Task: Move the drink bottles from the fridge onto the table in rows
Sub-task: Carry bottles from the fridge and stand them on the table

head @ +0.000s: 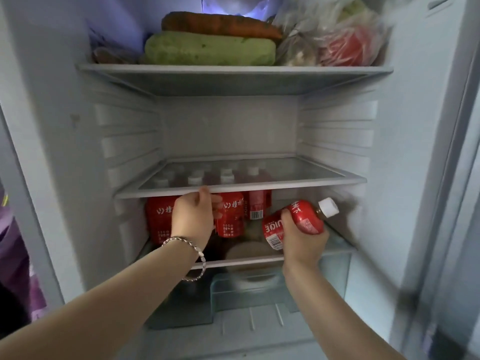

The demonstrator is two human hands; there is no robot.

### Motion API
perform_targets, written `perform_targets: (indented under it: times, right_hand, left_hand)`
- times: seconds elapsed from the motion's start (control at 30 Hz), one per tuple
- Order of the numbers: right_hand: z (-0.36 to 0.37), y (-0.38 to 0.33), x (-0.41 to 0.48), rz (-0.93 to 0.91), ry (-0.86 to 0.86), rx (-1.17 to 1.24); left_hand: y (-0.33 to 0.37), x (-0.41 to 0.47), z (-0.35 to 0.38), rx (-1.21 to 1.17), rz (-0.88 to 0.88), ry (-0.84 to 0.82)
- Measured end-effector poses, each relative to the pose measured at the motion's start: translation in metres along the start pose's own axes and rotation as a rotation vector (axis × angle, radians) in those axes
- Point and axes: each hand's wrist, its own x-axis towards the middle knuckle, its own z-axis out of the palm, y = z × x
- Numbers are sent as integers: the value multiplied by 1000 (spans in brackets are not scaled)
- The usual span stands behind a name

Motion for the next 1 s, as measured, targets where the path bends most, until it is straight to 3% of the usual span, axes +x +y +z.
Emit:
perform_targets:
  times: [0.1, 0.27, 0.4, 0.5, 0.6, 0.67, 0.73, 1.0]
  right_hand:
    - [-16, 5, -29, -319, -104, -160]
    - [-20, 10, -54, -638, -465, -568]
    - [-3, 12, -74, -839, -606, -772]
    - [7, 17, -84, -721, -799, -759]
    - [9, 16, -72, -359, -1140, -541]
    - [12, 17, -57, -197, -1065, -351]
    - [24, 17, -36, -187, -868, -294]
    - [87, 25, -9, -124, -755, -573]
  left_hand:
    - [0, -5, -17, 211, 126, -155]
    - [10, -17, -44, 479, 607, -309]
    - [19, -19, -31, 826, 648, -303]
    - [12, -9, -25, 1045, 618, -213]
    - [5, 0, -30, 1111, 596, -102]
    - [2, 1, -33, 1168, 609, -38]
    - [0, 1, -35, 1196, 616, -6]
    - [2, 2, -34, 1148, 563, -64]
